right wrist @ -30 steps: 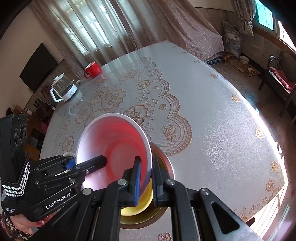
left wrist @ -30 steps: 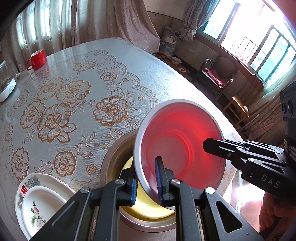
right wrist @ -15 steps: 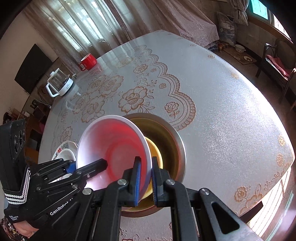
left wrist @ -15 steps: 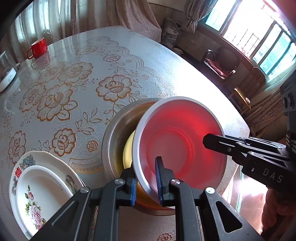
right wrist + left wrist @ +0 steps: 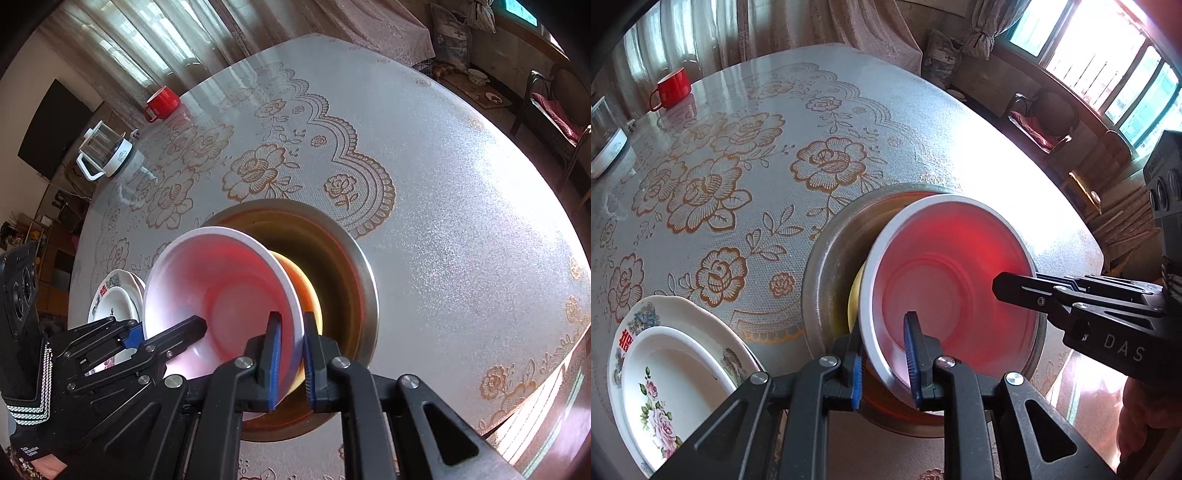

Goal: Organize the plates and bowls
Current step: 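Lower the red bowl into the steel basin onto the yellow bowl, open right tool, then move the right tool to the rim of the steel basin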

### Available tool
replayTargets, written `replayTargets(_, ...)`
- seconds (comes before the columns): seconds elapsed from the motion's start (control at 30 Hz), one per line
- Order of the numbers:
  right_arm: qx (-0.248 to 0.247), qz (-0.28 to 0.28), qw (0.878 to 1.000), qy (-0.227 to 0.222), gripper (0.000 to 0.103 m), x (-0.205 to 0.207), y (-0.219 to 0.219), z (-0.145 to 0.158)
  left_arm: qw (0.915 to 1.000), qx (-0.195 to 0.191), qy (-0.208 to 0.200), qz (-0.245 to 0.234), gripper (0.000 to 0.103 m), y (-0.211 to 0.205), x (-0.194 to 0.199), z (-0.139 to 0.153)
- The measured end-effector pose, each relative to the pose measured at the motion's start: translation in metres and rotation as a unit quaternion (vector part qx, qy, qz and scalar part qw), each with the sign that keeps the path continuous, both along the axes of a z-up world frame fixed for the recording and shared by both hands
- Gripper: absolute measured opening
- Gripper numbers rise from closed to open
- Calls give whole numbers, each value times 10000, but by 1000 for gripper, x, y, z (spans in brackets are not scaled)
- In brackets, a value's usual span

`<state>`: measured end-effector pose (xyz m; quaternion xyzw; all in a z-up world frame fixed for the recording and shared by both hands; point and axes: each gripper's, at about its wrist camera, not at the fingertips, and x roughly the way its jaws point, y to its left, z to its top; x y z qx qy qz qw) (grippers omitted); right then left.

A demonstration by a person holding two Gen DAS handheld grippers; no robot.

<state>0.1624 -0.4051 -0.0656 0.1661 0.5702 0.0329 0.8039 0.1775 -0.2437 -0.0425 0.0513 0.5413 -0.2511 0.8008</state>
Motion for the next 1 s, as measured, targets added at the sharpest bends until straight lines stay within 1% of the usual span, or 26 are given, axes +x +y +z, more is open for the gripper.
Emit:
replayTargets(0.07, -24, 32, 10000, 7, 10, 1, 1, -1, 10000, 18, -19, -13, 22, -1, 0, 0)
replayTargets(0.1, -53, 40, 10000, 11, 10, 2, 1, -1, 10000, 26, -29, -26, 24, -1, 0, -1)
replayTargets(0.17, -136, 56, 9999, 34, 10, 3, 1, -1, 10000, 12, -29, -39, 34, -2, -1, 0)
replayTargets(0.23, -198, 55, 9998, 39, 10, 4, 0, -1, 10000, -18, -53, -24, 54, -1, -2, 1)
replayTargets(0.47, -228, 60, 9997, 49, 11, 4, -3, 0, 9998, -19, -192, -10, 55, -1, -4, 5)
replayTargets(0.53, -235, 76, 9997, 68, 11, 5, -1, -2, 9997, 27, -225, -46, 51, -2, -5, 5)
replayTargets(0.63, -263, 122, 9995, 117, 11, 7, 2, -5, 9996, 121, -256, -90, 50, -5, -4, 2)
replayTargets(0.8, -535, 244, 9982, 118, 12, 11, 9, -6, 9994, 165, -260, -167, 49, -10, -1, -3)
replayTargets(1.0, -711, 316, 9969, -131, 13, 11, 9, 9, 9996, 41, -255, -76, 49, -6, 2, 0)
